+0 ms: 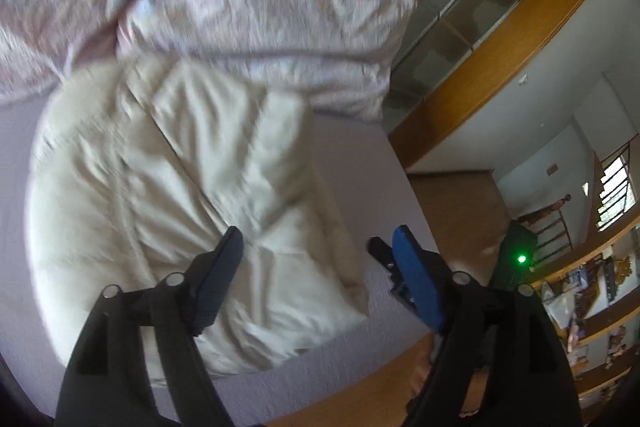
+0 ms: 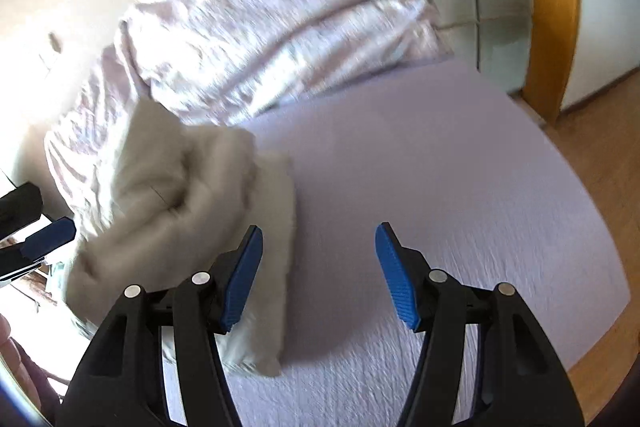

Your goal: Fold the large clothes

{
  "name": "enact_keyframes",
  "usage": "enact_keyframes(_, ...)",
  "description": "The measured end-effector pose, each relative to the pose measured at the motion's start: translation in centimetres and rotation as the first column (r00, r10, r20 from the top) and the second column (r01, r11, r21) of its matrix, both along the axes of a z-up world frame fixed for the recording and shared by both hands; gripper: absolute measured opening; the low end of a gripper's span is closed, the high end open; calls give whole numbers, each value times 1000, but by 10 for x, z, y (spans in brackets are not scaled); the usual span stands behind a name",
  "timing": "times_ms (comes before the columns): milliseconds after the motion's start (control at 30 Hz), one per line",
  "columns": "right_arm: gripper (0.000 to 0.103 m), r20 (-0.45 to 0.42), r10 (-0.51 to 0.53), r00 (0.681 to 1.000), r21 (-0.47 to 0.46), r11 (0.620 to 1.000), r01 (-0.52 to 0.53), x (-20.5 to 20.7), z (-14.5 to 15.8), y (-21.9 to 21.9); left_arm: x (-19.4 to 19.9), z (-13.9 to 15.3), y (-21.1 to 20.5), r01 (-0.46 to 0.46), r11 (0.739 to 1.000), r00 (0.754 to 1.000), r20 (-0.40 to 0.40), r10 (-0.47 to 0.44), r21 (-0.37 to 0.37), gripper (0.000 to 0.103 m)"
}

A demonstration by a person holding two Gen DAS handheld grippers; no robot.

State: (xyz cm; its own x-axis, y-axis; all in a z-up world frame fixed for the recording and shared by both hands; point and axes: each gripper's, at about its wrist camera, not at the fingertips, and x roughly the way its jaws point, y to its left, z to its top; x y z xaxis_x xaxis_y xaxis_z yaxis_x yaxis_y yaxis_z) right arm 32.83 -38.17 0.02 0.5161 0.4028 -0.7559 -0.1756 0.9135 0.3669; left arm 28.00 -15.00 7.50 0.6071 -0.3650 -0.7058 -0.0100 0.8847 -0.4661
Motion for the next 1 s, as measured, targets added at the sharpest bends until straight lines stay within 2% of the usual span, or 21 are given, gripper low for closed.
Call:
enact_keyframes(100,61,43,36,998,15,999,-37,3,22,11,0,13,22,-52,997,998,33,51,56,78)
enact_keyframes(233,61,81,100,992,56,993,-105,9,51,37,0,10,60,-143,984,990,14,142,105,78)
enact_keyframes(467,61,81,217,973,92,970,-224,14,72,90,-2,-13,111,-248,952,965,-44,260,180,78)
enact_keyframes(600,61,77,259,963,82,961,-265,9,73,114,6,-42,131,-283,935,942,-119,312,213,78)
enact_keyframes(700,61,67,269,961,79,958,-274,8,70,124,7,-58,133,-286,936,938,-139,317,204,79)
enact_keyframes(900,61,53,264,963,47,963,-266,13,63,132,16,-67,108,-217,941,961,-112,253,261,79)
enact_keyframes(1000,60,45,252,967,32,967,-254,18,59,134,19,-71,102,-197,944,965,-115,234,265,79)
